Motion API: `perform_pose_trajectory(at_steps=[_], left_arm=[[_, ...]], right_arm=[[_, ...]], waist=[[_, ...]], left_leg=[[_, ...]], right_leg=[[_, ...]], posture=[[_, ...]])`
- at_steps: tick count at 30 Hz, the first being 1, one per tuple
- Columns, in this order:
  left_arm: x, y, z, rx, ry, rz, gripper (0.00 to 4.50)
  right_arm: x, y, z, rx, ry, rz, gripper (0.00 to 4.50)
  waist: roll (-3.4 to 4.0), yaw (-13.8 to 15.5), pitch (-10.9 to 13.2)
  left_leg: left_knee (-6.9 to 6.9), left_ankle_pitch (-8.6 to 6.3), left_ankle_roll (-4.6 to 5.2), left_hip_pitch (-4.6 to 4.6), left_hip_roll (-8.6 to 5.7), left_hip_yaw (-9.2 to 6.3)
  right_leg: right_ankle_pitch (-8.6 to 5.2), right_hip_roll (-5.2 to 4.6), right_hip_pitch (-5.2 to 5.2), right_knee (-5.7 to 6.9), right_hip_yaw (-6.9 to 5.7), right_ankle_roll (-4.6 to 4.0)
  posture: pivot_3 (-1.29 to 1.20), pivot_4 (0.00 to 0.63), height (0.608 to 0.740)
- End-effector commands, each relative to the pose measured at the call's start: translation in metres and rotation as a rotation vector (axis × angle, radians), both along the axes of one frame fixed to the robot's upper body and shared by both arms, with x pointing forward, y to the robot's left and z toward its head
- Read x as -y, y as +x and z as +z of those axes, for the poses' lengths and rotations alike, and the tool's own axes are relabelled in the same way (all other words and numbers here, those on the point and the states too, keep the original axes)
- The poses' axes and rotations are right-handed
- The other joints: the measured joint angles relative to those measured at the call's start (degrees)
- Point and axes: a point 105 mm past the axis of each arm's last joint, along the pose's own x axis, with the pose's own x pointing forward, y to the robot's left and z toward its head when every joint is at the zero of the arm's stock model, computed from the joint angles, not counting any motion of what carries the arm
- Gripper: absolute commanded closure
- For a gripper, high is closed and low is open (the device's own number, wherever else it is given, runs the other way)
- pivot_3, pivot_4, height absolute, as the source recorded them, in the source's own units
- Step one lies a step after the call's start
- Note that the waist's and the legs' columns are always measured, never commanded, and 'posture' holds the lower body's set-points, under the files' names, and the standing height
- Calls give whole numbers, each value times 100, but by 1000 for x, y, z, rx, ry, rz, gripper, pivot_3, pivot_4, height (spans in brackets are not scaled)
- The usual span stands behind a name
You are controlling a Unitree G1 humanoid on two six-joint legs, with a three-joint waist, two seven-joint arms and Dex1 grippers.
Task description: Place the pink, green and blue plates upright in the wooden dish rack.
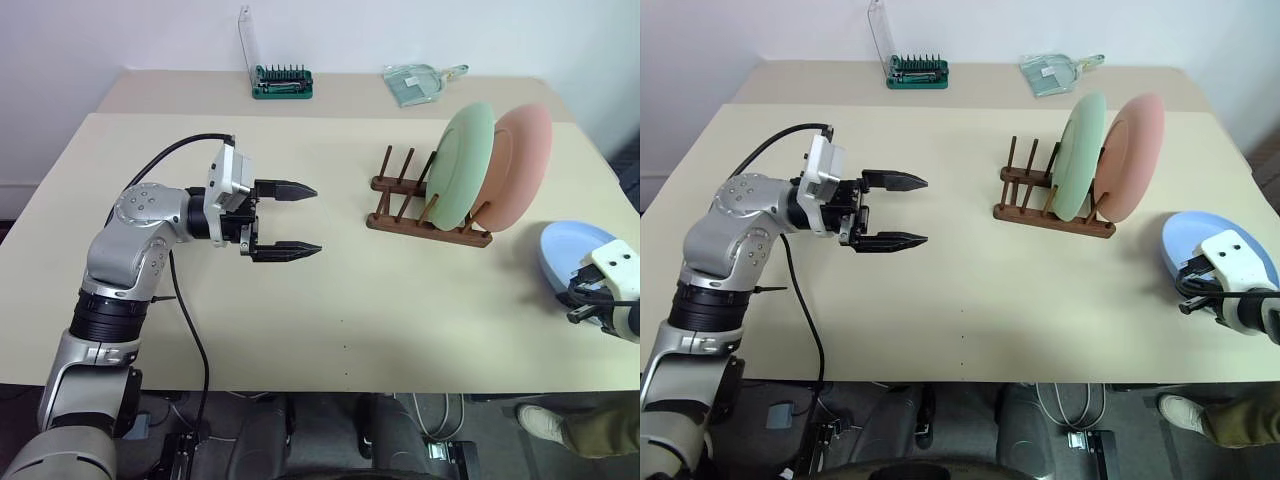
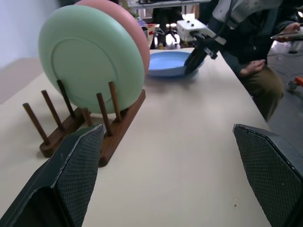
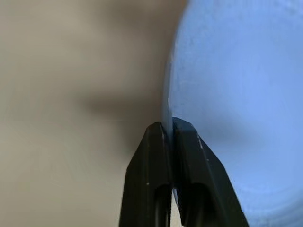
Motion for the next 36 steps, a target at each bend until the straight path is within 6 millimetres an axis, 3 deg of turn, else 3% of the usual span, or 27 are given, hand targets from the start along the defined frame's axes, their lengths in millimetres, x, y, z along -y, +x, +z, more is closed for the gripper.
perform_pose_trajectory(at_steps=[1, 4, 6, 9, 13, 15, 20, 23, 26, 33, 36], left_arm=[[-2, 1, 11, 47, -16, 15, 0], [-1, 3, 14, 52, -26, 18, 0], [0, 3, 14, 50, -31, 19, 0], [0, 6, 16, 57, -44, 40, 0], [-1, 7, 17, 61, -58, 57, 0], [-2, 7, 18, 61, -66, 67, 0], [-5, 7, 19, 62, -80, 86, 0], [-7, 6, 21, 69, -88, 100, 0], [-10, 4, 21, 68, -87, 109, 0], [-17, 5, 23, 78, -86, 124, 0], [-27, 8, 24, 81, -67, 138, 0]], right_arm=[[14, 19, 57, 200, -52, -63, 4452], [35, 48, 135, 556, -98, -226, 4452], [37, 57, 167, 719, -61, -286, 4452], [-20, 67, 238, 1091, 249, -78, 4452], [-80, 55, 285, 1269, 913, 183, 4452], [-105, 41, 304, 1321, 1128, 338, 4452], [-140, 34, 308, 1243, 1458, 496, 4452], [-174, 38, 286, 1025, 1624, 586, 4452], [-208, 46, 250, 803, 1532, 586, 4452], [-217, 55, 213, 690, 1472, 478, 4452], [-217, 55, 207, 689, 1458, 458, 4452]], waist=[[0, -5, 0], [16, -35, 4], [29, -65, 5], [25, -100, 4], [25, -148, 5], [27, -136, 6], [25, -46, 5], [25, -43, 4], [27, -72, 5], [27, -103, 5], [27, -147, 5]], left_leg=[[1, 0, 0, 0, 0, 2], [4, 1, -1, 1, -1, 7], [2, 4, -4, 2, -1, 10], [-11, 6, -9, 3, 7, -1], [-12, 9, -13, -3, 8, -3], [-11, 9, -12, -7, 8, -1], [-10, 8, -10, -12, 4, -3], [-9, 8, -10, -9, 4, -2], [-10, 9, -10, -7, 5, -2], [-10, 10, -8, -9, 4, -3], [-10, 9, -8, -9, 5, -4]], right_leg=[[0, 0, 0, 0, 1, 0], [1, -1, -4, 2, 7, -1], [1, -1, -10, 7, 10, -1], [0, 12, -13, 10, 2, -4], [0, 11, -15, 12, 1, -3], [1, 9, -15, 18, 0, -3], [1, 2, -13, 20, -5, -2], [2, 2, -12, 23, -4, -3], [2, 3, -12, 25, -3, -3], [2, 3, -15, 24, -3, -3], [2, 4, -15, 24, -3, -3]], posture=[[0, 150, 740], [0, 150, 740], [0, 150, 740], [0, 150, 740], [0, 150, 740], [0, 150, 740], [0, 150, 740], [0, 150, 740], [0, 150, 740], [0, 150, 740], [0, 150, 740]])
